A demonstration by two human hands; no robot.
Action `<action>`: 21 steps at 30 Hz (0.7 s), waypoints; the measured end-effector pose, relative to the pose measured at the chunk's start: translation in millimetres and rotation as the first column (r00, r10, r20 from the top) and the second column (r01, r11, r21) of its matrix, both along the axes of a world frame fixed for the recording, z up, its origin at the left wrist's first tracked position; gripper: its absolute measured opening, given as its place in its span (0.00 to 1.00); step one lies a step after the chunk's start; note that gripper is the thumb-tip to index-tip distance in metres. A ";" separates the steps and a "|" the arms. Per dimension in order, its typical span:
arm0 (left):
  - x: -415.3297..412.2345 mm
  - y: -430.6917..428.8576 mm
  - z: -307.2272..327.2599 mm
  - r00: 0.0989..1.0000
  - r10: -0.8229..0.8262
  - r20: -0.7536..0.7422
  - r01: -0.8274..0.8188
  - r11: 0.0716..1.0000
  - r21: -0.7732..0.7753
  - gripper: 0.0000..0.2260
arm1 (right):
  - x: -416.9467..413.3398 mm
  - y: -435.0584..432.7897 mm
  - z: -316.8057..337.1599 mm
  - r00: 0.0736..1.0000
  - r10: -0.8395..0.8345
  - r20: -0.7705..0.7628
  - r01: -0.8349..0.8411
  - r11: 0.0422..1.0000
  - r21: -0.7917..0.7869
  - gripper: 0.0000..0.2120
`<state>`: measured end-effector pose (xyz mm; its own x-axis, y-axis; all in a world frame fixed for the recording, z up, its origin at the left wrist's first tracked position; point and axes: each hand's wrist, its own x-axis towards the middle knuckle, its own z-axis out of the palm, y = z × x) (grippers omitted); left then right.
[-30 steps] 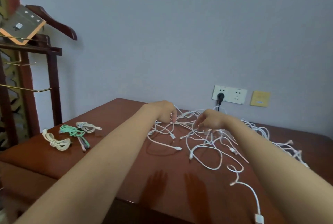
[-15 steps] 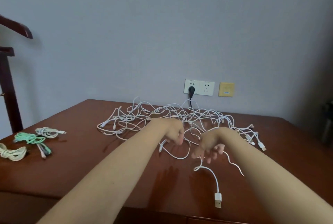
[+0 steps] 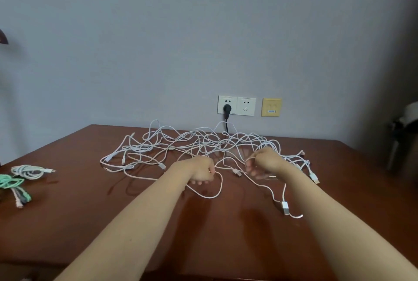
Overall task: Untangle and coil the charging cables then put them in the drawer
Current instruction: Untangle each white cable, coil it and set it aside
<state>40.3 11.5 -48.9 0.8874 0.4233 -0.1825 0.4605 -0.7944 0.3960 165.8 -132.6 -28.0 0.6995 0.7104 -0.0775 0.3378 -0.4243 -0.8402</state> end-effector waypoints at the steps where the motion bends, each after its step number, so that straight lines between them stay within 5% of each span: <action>1: 2.4 1.9 -3.3 0.997 0.032 0.064 -0.030 0.999 -0.033 0.11 | 1.3 -1.8 1.1 0.999 -0.040 -0.017 0.041 0.998 0.054 0.18; 3: 8.4 1.0 -7.9 0.968 0.069 0.243 -0.047 0.994 -0.096 0.16 | 4.8 -3.1 2.4 0.994 -0.106 -0.030 0.109 0.980 0.167 0.18; 6: 19.3 -0.6 -9.9 0.891 0.009 0.455 -0.068 0.991 0.113 0.24 | 5.0 -3.9 5.9 0.978 -0.181 -0.104 0.207 0.906 0.368 0.18; 10: 21.2 5.1 -6.8 0.986 0.113 0.126 -0.161 0.851 0.500 0.22 | 4.2 -7.0 18.2 0.906 -0.228 -0.357 0.403 0.721 0.563 0.18; 12: 18.2 8.4 -4.5 0.982 0.168 0.082 -0.185 0.809 0.558 0.17 | 8.1 -8.8 25.0 0.882 -0.252 -0.399 0.457 0.666 0.590 0.18; 14: 17.6 7.4 -0.7 0.975 0.147 0.169 -0.214 0.832 0.512 0.13 | 10.6 -11.0 28.4 0.889 -0.386 -0.245 0.456 0.723 0.519 0.17; 17: 25.6 -1.1 8.9 0.952 0.091 0.293 -0.217 0.875 0.433 0.12 | 6.5 -11.7 27.5 0.813 -0.526 0.251 0.465 0.845 0.264 0.13; 19: 34.4 -7.5 15.6 0.937 0.062 0.344 -0.218 0.873 0.436 0.13 | -1.0 -9.1 26.1 0.699 -0.322 0.639 0.421 0.907 -0.005 0.19; 21: 42.4 -13.9 19.6 0.931 0.031 0.363 -0.211 0.858 0.469 0.14 | -9.4 -1.0 22.7 0.522 -0.042 0.852 0.353 0.920 -0.172 0.23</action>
<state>82.7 -2.3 -29.4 0.7912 0.4846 0.3730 0.4793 -0.8702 0.1138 156.4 -133.6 -5.3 0.6764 0.5939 0.4356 0.6786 -0.7324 -0.0551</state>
